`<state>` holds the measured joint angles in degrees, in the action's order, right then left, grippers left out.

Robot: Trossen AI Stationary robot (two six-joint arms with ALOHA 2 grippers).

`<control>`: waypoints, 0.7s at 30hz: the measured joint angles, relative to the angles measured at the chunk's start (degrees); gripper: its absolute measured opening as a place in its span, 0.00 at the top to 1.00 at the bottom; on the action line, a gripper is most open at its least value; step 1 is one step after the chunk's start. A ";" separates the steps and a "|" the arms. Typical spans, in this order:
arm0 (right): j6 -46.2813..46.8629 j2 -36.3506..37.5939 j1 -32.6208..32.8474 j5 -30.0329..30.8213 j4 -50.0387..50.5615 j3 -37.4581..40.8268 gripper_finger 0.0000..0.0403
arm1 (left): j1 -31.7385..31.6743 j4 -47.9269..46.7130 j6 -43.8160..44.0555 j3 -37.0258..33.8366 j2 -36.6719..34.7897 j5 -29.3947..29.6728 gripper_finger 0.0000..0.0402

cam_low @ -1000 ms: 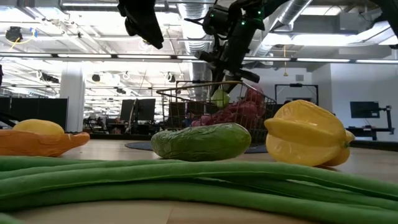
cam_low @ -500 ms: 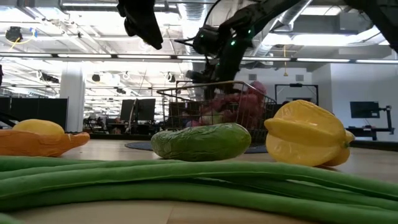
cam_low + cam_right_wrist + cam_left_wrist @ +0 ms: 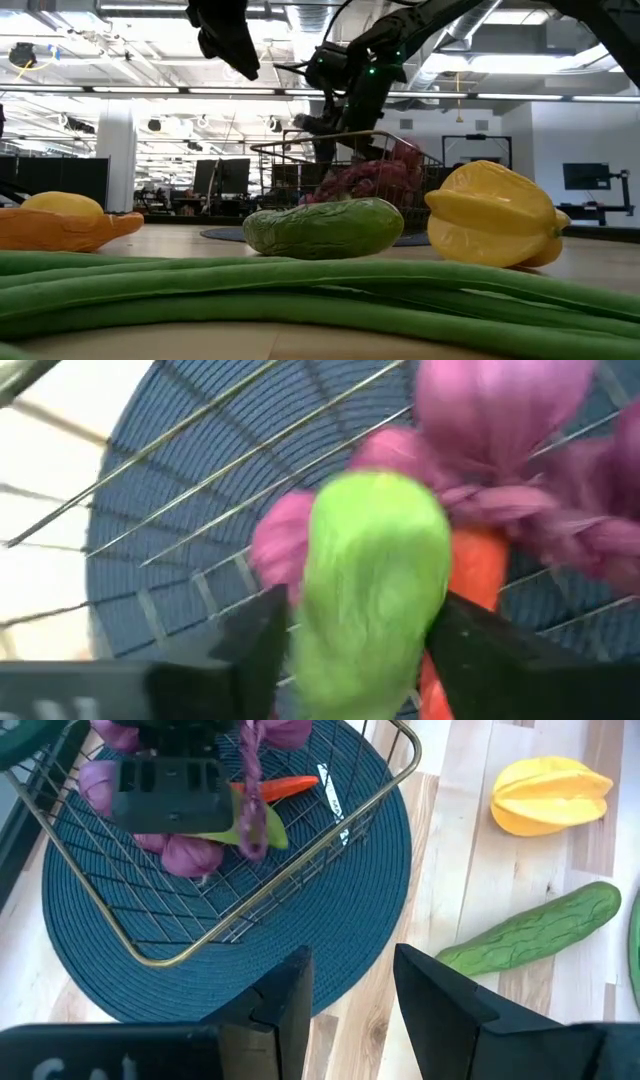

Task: Build produce basket
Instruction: Put the right cucumber into the wire basket, then put the yellow chili pepper into the wire basket

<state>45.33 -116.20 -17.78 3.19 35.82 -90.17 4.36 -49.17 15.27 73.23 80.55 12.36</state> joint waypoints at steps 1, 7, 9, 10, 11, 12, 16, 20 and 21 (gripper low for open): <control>-0.16 0.00 0.01 -0.16 -0.16 -0.34 0.34 | -0.01 -0.03 0.00 0.00 0.00 0.00 0.68; -3.18 0.00 0.42 -0.13 6.55 -6.53 0.27 | -0.01 -0.83 0.00 0.00 0.00 0.00 0.68; -5.08 0.02 0.87 -0.08 10.49 -9.72 0.28 | -0.02 -1.83 0.20 0.00 0.00 0.00 0.68; -6.12 0.02 1.11 -0.05 12.50 -11.37 0.29 | -0.02 -2.22 0.30 0.00 0.00 0.00 0.68; -7.05 0.02 1.43 0.14 14.58 -13.12 0.29 | 0.00 -2.62 0.44 0.00 0.00 0.00 0.68; -8.14 0.02 1.71 0.69 16.63 -15.01 0.30 | -0.01 -3.41 0.48 0.00 0.00 0.00 0.68; -13.42 0.02 2.73 1.61 26.66 -24.53 0.30 | -0.01 -7.71 0.87 0.00 0.00 0.03 0.68; -17.59 0.02 3.98 4.04 38.04 -34.95 0.30 | 0.26 -13.22 4.51 0.00 0.00 0.85 0.68; -18.35 0.02 4.34 5.37 41.04 -37.78 0.30 | 0.55 -14.46 6.13 0.00 0.00 1.42 0.68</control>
<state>26.99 -116.18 -13.44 8.56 76.87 -127.95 4.91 -63.63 21.40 73.23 80.55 13.78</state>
